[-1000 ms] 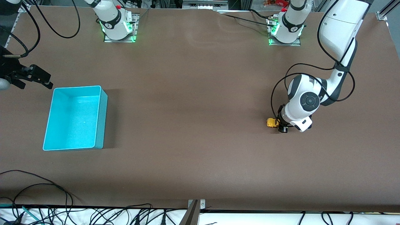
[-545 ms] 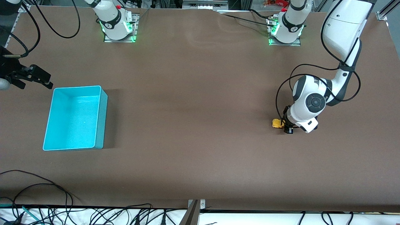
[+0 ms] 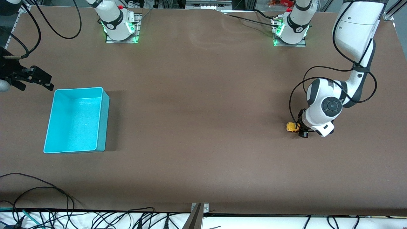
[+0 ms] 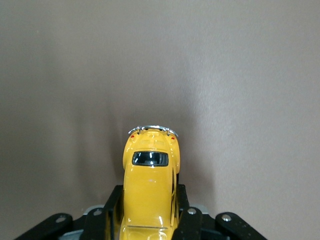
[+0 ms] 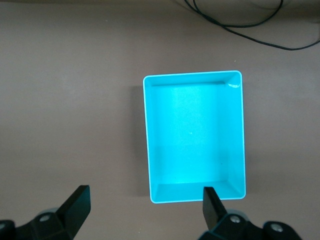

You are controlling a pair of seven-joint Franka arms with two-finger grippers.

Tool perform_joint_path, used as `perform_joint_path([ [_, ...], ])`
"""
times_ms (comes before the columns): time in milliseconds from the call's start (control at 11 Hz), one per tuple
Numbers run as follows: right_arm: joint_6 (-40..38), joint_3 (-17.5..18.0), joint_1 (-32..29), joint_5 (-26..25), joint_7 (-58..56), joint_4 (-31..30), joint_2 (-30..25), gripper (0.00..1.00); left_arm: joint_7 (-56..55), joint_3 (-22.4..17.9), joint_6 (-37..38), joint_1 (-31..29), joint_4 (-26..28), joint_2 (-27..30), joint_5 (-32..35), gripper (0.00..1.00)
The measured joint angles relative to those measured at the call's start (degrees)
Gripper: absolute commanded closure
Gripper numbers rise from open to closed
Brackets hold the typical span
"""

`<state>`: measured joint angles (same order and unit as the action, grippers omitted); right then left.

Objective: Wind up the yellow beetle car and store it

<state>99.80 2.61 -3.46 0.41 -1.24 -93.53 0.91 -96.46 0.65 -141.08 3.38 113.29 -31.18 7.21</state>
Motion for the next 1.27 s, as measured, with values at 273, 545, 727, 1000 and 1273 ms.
perform_joint_path([
  [273, 0.0, 0.0, 0.0, 0.0, 0.0, 0.0, 0.0, 0.0, 0.9, -1.2, 0.4, -0.2, -0.6, -0.4, 1.1, 1.0],
  [545, 0.0, 0.0, 0.0, 0.0, 0.0, 0.0, 0.0, 0.0, 3.5, -2.8, 0.5, -0.4, -1.3, -0.9, 1.1, 1.0],
  [727, 0.0, 0.0, 0.0, 0.0, 0.0, 0.0, 0.0, 0.0, 4.5, -3.5, 0.5, -0.5, -1.6, -1.1, 1.1, 1.0],
  [1000, 0.0, 0.0, 0.0, 0.0, 0.0, 0.0, 0.0, 0.0, 5.5, -4.4, 0.5, -0.5, -2.0, -1.4, 1.1, 1.0],
  [1273, 0.0, 0.0, 0.0, 0.0, 0.0, 0.0, 0.0, 0.0, 7.1, -5.4, 0.4, -0.6, -2.4, -1.7, 1.1, 1.0],
])
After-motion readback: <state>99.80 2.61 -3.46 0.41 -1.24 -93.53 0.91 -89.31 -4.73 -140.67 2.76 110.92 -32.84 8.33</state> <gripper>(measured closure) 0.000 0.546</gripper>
